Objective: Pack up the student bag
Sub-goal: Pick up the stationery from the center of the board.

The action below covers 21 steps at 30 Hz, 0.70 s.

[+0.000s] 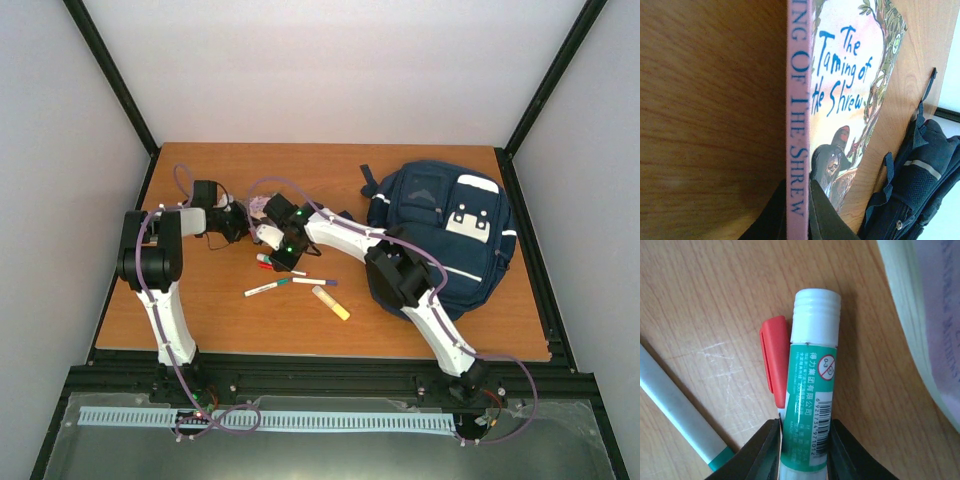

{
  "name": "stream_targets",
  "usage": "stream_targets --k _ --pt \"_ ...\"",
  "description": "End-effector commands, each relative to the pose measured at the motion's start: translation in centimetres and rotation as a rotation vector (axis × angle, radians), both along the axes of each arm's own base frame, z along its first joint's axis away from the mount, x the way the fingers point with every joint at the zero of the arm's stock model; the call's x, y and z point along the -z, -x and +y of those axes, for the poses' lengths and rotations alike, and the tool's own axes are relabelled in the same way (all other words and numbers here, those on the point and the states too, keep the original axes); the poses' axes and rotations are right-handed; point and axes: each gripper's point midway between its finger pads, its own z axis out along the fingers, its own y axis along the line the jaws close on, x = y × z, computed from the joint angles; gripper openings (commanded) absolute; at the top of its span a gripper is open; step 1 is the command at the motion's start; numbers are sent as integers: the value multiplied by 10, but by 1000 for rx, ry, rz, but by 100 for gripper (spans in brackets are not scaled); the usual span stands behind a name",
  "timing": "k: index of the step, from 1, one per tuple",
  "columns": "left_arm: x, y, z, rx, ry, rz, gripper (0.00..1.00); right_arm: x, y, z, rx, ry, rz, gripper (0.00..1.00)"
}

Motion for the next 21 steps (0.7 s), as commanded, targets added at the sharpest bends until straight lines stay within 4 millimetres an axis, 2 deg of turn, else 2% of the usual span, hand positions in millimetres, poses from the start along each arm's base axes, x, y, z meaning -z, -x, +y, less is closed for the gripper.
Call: stream_targets --k 1,6,10,15,17,21 --pt "14 9 10 -38 -25 65 1 -11 6 -5 107 4 56 26" --pt "12 10 9 -34 -24 67 1 -8 10 -13 157 38 86 26" --pt "8 8 8 -28 -16 59 1 -22 13 -17 185 0 106 24" --pt "7 7 8 -26 -14 55 1 -49 10 -22 215 -62 109 12" --pt "8 7 8 -25 -14 56 1 -55 11 -24 214 -72 109 7" --pt "7 7 7 -23 -14 55 1 -64 20 -27 188 -95 122 5"
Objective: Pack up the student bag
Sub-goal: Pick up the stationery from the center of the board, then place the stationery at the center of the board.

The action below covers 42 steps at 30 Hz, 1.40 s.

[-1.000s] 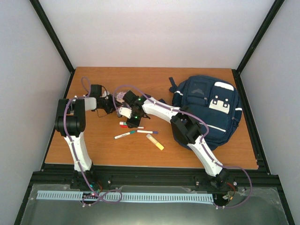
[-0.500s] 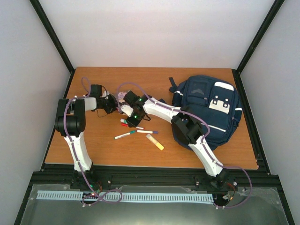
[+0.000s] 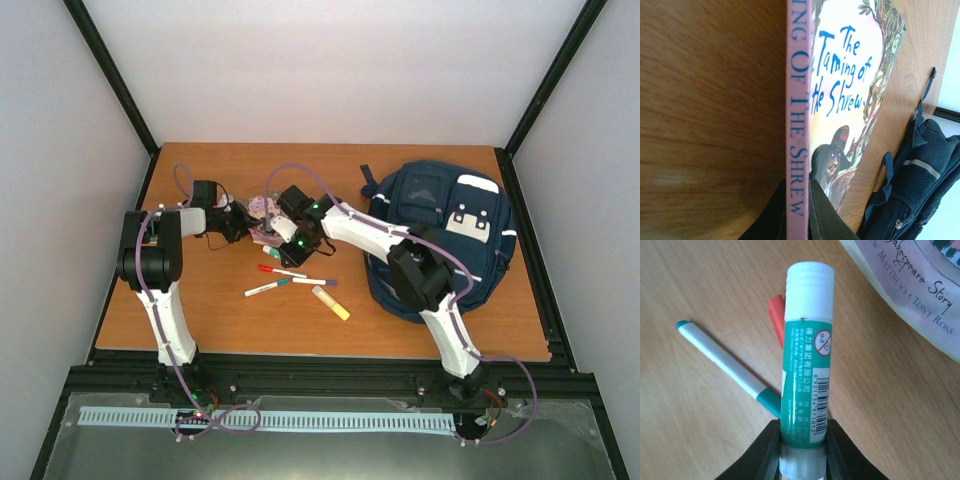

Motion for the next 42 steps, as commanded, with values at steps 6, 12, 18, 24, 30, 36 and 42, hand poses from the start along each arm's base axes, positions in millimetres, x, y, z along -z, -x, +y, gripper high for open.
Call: stream_targets --k 6,12,18,24,30,36,42 --pt "2 6 7 -14 -25 47 1 -20 51 -27 -141 -48 55 5" --pt "0 3 8 -10 -28 37 1 3 73 -45 -221 39 14 9" --pt "-3 3 8 -1 -32 33 1 7 63 -33 -189 37 17 24" --pt "-12 1 8 4 -37 14 1 -8 51 -37 -181 65 -49 45" --pt "-12 1 8 4 -40 11 1 -15 46 -39 -170 65 -67 47" --pt "-17 0 7 12 -40 -6 1 -20 48 -36 -167 42 -56 47" --pt "-63 -7 -1 49 -22 -156 1 -80 6 -56 -97 -79 -94 49"
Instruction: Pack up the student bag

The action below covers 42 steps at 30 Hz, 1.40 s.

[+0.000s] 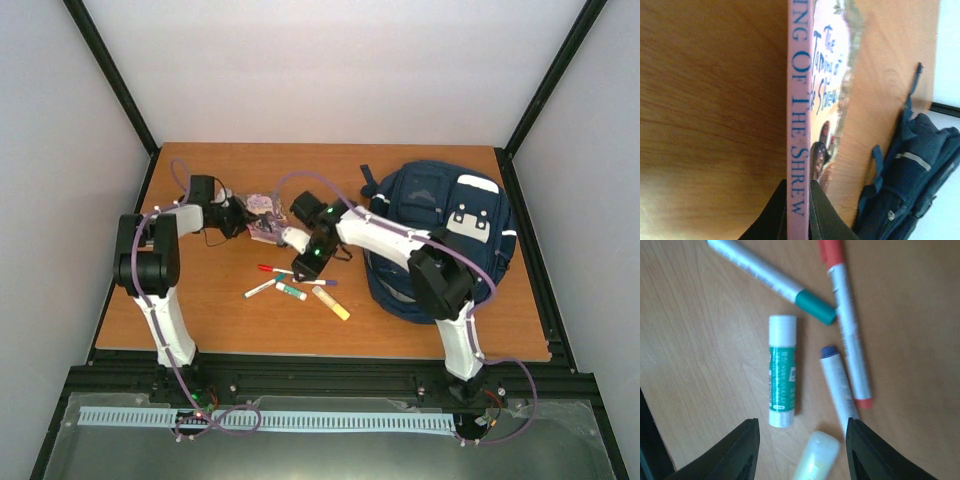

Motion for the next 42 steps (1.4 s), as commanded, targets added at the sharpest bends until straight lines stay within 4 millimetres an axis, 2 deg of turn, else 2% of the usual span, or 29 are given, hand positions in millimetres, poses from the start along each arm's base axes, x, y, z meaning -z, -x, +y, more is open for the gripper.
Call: stream_targets --k 1,4,6,8,9,10,13,15,18,20,24,30,33,38,40,42 --pt "-60 -8 -3 42 -9 -175 1 -88 -53 -22 81 -184 -97 50" --pt "-103 -7 -16 105 -5 -303 1 -141 -88 -56 155 -300 -174 57" --pt "-133 -3 -28 165 -18 -387 1 -165 -108 -82 224 -341 -235 64" --pt "-160 5 -45 243 -26 -468 1 -183 -127 -108 287 -360 -299 81" --pt "-172 11 -54 283 -26 -505 1 -192 -134 -123 320 -377 -320 96" --pt "-184 18 -67 332 -17 -547 1 -201 -145 -145 376 -404 -327 99" --pt "-223 45 -97 461 26 -685 1 -222 -148 -182 452 -558 -244 100" --pt "-247 67 -113 539 56 -774 1 -227 -137 -190 432 -643 -161 100" --pt "-269 92 -130 617 104 -855 1 -232 -117 -190 387 -732 -79 99" --pt "-276 107 -140 672 139 -887 1 -228 -100 -186 364 -782 -36 95" --pt "-281 134 -162 765 187 -920 1 -241 -74 -180 328 -906 6 89" --pt "-288 162 -193 847 244 -938 1 -250 -47 -169 246 -964 -17 88" --pt "-290 176 -205 887 263 -929 1 -253 -43 -166 233 -929 -81 87" --pt "-281 200 -212 956 183 -917 1 -267 -48 -183 256 -764 -243 89" --pt "-275 216 -211 987 143 -907 1 -272 -41 -188 219 -715 -290 91" --pt "-265 232 -208 1020 104 -900 1 -273 -26 -187 118 -710 -293 92"
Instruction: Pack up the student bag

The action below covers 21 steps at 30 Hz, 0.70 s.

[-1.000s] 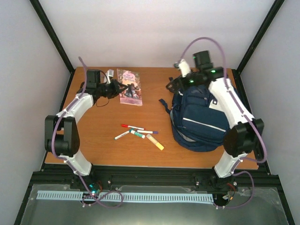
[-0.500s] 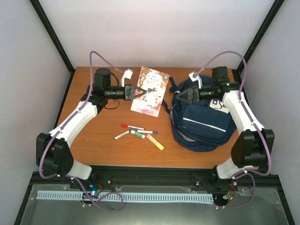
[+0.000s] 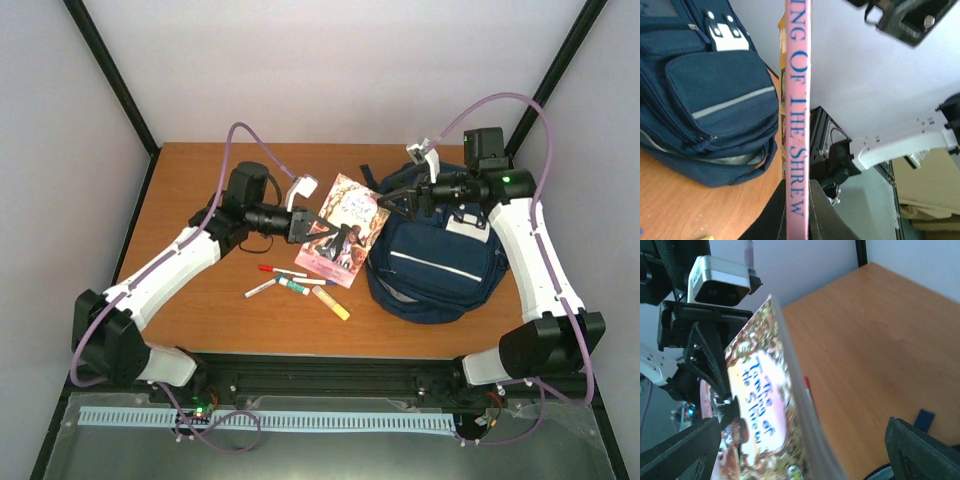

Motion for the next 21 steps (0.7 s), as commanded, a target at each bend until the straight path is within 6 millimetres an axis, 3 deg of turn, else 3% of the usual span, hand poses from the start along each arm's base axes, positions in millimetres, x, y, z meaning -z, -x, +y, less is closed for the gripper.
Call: stream_targets --k 1,8,15,21 --pt "-4 40 8 50 -67 -122 1 -2 32 -6 -121 97 -108 91" --pt "19 68 22 104 -131 -102 1 20 52 23 -263 27 -11 82" --pt "26 72 24 129 -169 -100 1 24 81 65 -417 11 21 71" --pt "29 71 24 126 -177 -99 1 34 87 79 -457 -5 96 30"
